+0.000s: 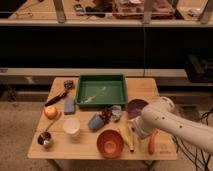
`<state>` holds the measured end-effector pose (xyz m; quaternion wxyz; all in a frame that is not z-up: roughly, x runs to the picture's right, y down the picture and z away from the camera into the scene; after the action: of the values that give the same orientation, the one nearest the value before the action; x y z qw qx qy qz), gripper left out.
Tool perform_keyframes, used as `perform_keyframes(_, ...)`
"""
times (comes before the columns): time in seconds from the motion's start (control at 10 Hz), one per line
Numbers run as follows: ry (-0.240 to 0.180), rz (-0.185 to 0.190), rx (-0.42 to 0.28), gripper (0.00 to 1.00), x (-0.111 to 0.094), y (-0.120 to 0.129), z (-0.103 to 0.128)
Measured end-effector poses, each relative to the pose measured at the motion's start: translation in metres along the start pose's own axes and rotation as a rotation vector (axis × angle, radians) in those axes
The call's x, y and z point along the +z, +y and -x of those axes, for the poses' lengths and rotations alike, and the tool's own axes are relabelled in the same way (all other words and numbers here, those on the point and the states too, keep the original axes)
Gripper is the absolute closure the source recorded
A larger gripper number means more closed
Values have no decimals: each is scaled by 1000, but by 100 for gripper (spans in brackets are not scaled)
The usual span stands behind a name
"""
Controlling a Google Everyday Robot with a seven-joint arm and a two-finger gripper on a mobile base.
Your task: Place banana in purple bowl
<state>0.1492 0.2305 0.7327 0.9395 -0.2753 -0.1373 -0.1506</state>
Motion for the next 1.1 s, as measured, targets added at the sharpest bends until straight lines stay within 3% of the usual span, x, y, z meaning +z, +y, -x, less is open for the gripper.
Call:
perform_keyframes(0.5,16,-7,-27,20,26,-19,-1)
perform_keyframes(0.8,16,21,-30,20,49,-27,-2)
perform_keyframes(1.1,0,44,8,20,61,-31,-10)
